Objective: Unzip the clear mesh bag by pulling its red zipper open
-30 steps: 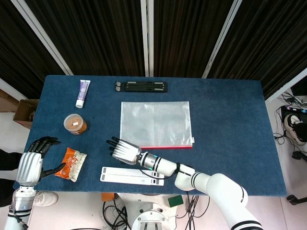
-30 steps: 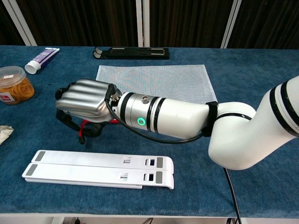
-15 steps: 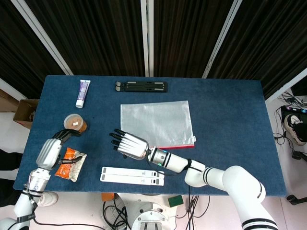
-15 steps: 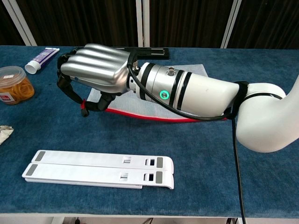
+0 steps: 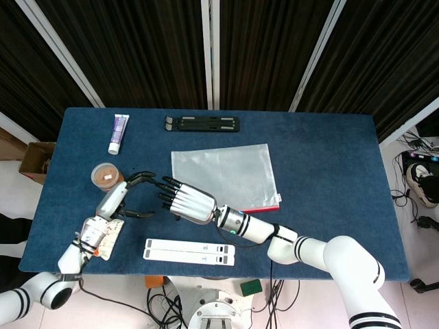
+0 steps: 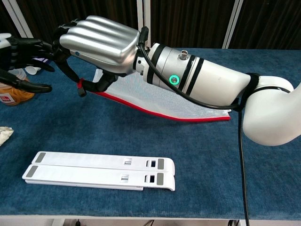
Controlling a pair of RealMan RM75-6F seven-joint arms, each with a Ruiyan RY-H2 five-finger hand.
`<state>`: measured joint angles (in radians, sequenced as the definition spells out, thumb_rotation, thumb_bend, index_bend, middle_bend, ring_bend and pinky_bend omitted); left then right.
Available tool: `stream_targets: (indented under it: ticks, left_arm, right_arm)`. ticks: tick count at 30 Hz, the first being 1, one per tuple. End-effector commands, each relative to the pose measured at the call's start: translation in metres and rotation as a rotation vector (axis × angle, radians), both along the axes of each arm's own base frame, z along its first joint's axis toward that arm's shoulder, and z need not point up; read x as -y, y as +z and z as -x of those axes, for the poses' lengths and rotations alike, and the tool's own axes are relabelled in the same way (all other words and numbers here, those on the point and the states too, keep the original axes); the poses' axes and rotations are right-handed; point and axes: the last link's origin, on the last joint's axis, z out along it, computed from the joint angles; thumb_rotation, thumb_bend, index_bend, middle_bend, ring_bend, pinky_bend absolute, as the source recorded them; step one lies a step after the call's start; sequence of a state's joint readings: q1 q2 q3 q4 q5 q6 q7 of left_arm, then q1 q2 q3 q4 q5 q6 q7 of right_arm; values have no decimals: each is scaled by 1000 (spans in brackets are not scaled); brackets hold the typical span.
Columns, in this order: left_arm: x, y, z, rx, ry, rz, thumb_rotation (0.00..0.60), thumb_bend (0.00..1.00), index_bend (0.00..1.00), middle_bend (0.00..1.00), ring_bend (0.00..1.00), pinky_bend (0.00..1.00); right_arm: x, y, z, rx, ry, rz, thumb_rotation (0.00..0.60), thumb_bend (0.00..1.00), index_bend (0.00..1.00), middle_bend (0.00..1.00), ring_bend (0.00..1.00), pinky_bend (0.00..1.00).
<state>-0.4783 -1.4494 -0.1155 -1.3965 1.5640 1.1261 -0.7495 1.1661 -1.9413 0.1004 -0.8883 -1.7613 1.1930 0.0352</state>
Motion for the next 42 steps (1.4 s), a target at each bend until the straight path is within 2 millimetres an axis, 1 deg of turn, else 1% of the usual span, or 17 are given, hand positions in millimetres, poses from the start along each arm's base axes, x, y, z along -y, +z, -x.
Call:
stream_targets:
  ticks: [1, 4, 8, 15, 19, 22, 30, 38, 42]
  left_arm:
    - [-9, -13, -12, 9, -36, 25, 600, 118, 321, 169, 132, 211]
    - [-13, -24, -21, -2, -64, 32, 600, 127, 328, 166, 129, 210]
    - [-17, -36, -28, -17, -80, 51, 600, 144, 342, 164, 123, 209]
    - [-20, -55, -34, -58, -96, 46, 600, 160, 375, 163, 123, 209]
    - [-24, -65, -37, -112, -114, 18, 600, 164, 398, 163, 123, 209]
    - [-25, -69, -39, -132, -123, 2, 600, 169, 415, 163, 123, 209]
    - [-25, -74, -41, -106, -116, -16, 600, 218, 491, 169, 123, 209]
    - [-24, -77, -40, -82, -105, -13, 600, 256, 516, 175, 124, 209]
    - [-21, -82, -43, -55, -105, -2, 600, 289, 552, 191, 124, 209]
  right_arm:
    - [0, 0, 0, 0, 0, 2, 600, 628, 783, 390, 161, 213]
    - [1, -1, -1, 3, -4, 5, 600, 630, 787, 391, 161, 207]
    - [2, -2, -2, 5, -4, 6, 600, 631, 789, 391, 161, 203]
    - [4, -2, -3, 13, -12, 5, 600, 632, 789, 391, 161, 199]
    - [4, -3, -3, 15, -14, 3, 600, 633, 790, 391, 161, 197]
    - [4, -3, -4, 20, -16, 2, 600, 633, 790, 392, 161, 196]
    - [5, -1, -3, 29, -23, 1, 600, 637, 790, 392, 161, 195]
    - [5, -2, -1, 26, -31, 2, 600, 637, 790, 392, 161, 195]
    - [5, -3, -1, 23, -35, 3, 600, 637, 791, 392, 161, 194]
